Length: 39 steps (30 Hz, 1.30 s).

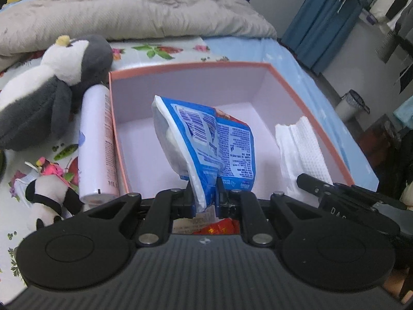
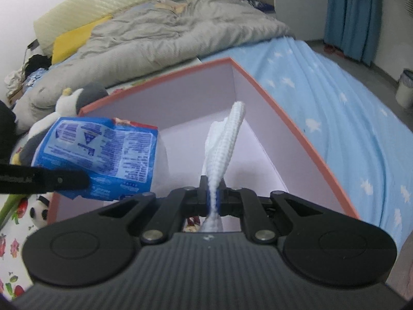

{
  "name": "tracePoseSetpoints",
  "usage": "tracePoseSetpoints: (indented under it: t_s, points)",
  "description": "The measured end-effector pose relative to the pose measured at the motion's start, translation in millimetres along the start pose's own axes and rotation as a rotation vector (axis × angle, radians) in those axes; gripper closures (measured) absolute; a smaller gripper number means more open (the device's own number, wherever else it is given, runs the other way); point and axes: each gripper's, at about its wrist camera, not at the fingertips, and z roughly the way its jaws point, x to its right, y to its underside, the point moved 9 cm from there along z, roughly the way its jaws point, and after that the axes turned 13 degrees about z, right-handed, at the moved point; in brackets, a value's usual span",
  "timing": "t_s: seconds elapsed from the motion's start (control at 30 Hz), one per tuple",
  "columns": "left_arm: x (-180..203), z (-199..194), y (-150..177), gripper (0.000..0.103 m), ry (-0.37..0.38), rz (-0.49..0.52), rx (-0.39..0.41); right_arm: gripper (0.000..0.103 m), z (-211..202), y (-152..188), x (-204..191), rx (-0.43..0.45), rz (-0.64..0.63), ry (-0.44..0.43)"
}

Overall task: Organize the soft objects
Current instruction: 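Open both tools to drop the packet and towel into the box, then withdraw both open tools from the pink box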

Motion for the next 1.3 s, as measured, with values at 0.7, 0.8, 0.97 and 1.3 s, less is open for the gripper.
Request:
tracePoseSetpoints:
  t_s: [0.7,0.8,0.97,1.3]
  points:
    - [21.6,-104.3,-4.5,0.045,-0.051,0.11,0.178,0.058,-89.1,-13.8,-16.0,0.133,0.007,-0.052]
    - [23.8,-133.2,2.3,0.045,-0.066,0.121,0.213,0.058,-114.1,-11.5,-27.3,0.164,-0.003,-0.077]
    - [25.9,-176.7,20.5,0.044,-0.065,0.132,0.258,0.058,-153.9,-5.1,-44.4,0.221,-0.009,-0.114]
    - [22.2,-239.3,77.1,0.043,-0.086,0.121,0.318,0.057,-205.4,35.4,-70.6,0.258,-0.043,-0.179]
